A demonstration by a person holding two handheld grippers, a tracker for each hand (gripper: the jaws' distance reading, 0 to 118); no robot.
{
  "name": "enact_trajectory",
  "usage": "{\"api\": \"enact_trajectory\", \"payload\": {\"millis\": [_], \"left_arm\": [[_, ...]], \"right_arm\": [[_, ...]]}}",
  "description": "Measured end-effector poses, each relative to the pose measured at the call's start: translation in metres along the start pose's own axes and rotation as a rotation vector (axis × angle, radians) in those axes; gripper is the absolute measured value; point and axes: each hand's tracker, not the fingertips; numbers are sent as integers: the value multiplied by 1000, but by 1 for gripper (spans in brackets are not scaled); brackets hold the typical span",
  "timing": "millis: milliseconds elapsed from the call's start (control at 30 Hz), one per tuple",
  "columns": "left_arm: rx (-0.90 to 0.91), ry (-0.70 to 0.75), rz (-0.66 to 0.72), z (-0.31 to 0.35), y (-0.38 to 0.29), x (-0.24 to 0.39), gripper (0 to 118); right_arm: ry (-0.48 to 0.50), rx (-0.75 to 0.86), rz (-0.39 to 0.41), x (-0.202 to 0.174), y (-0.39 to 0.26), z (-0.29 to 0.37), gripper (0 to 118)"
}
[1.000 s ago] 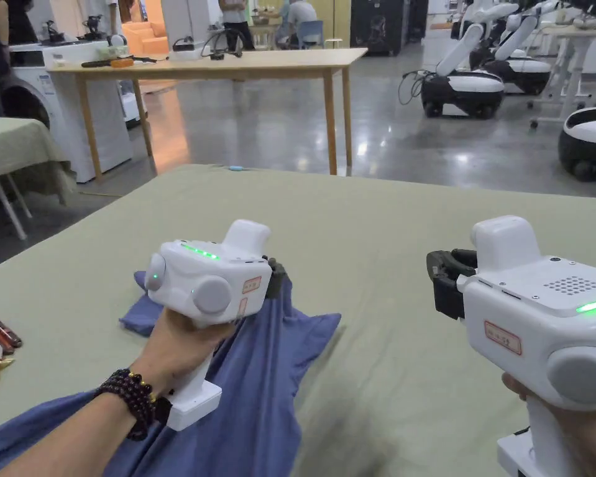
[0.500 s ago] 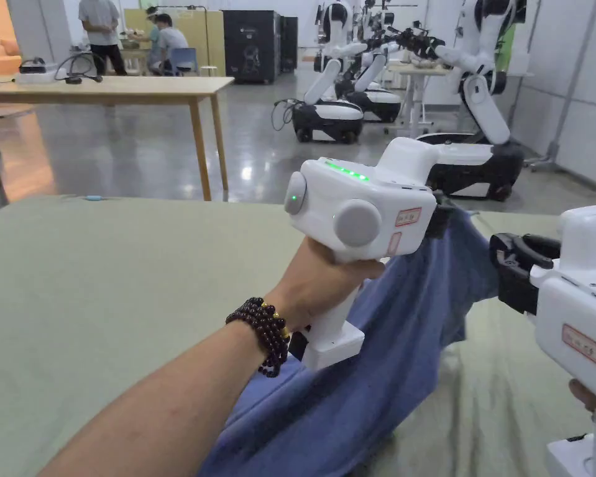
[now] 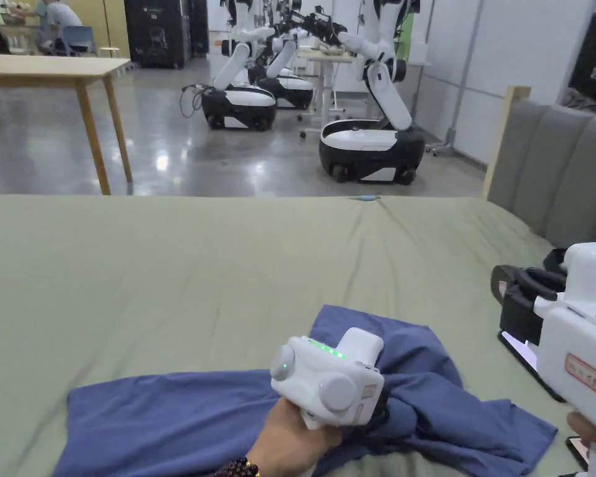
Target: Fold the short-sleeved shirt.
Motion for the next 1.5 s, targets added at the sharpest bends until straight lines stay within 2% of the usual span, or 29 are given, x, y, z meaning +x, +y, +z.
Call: {"api": "enact_trajectory", "payload": {"millis": [33,67,100,133,167,200,233,367,433,467,500,533,633,667,767,800,900,933,967,1000,1033,1100,1200,1300,1333,1367,1400,1433,1500], "left_arm": [[7,-1,26,0,-1,-1,11],[15,5,46,1,1,-3,38],[15,-10,83,4,7,-7,97],[9,-14,110,8,13,-11,118],[3,-20,121,18,17,-14,114],[135,-37,192,40,22,-22,114],[142,-41,147,56,28,-25,115],[262,62,177,136,22,-64,114],[324,73,253,180,2,-102,108],[322,95,282,198,-8,-118,96],[324,149,302,218,-23,-136,37],[315,207,310,234,-38,-153,0],[253,366,372,252,-84,-192,0],[225,383,353,256,-95,-206,0],[166,422,364,257,-113,-224,0],[110,374,412,250,-120,-227,0],[15,367,411,229,-124,-243,3],[15,403,409,220,-124,-247,19],[16,401,432,215,-124,-256,59],[-5,384,456,208,-123,-264,112],[-16,361,474,200,-123,-268,117],[38,318,444,193,-123,-273,116],[-83,339,434,173,-125,-269,116],[-228,329,375,169,-141,-272,102],[-203,388,313,171,-145,-264,91],[-132,402,269,174,-144,-255,72],[-125,371,272,178,-142,-250,33],[-98,376,234,182,-143,-243,7],[-93,381,128,182,-145,-222,2]], "right_arm": [[3,-5,2,2,-3,-1,1],[3,-10,4,3,-5,-2,1],[3,-15,9,3,-6,-3,1],[2,-17,11,3,-7,-3,1],[0,-18,10,3,-7,-2,1],[-2,-15,4,3,-7,0,1],[2,-9,-4,2,-7,3,1],[9,3,-23,-4,-5,8,1],[24,4,-27,-8,-3,11,1],[35,9,-28,-10,-2,12,1],[44,13,-29,-14,-2,13,1],[50,16,-29,-18,-1,13,1],[80,17,-58,-30,-2,13,1],[97,14,-71,-33,-3,13,1],[115,4,-66,-43,-4,13,1],[112,0,-51,-46,-5,12,1],[110,-15,-30,-51,-6,11,1],[109,-20,-29,-51,-7,11,1],[107,-25,-26,-51,-8,11,1],[103,-31,-24,-52,-9,11,1],[97,-37,-23,-51,-11,11,1],[100,-60,-37,-51,-12,11,1],[91,-74,-30,-53,-14,11,1],[78,-79,-18,-55,-15,10,1],[76,-82,-20,-55,-15,9,1],[78,-85,-25,-55,-15,9,1],[80,-88,-30,-56,-15,8,1],[81,-90,-33,-57,-16,8,1],[85,-91,-33,-59,-17,7,1]]}}
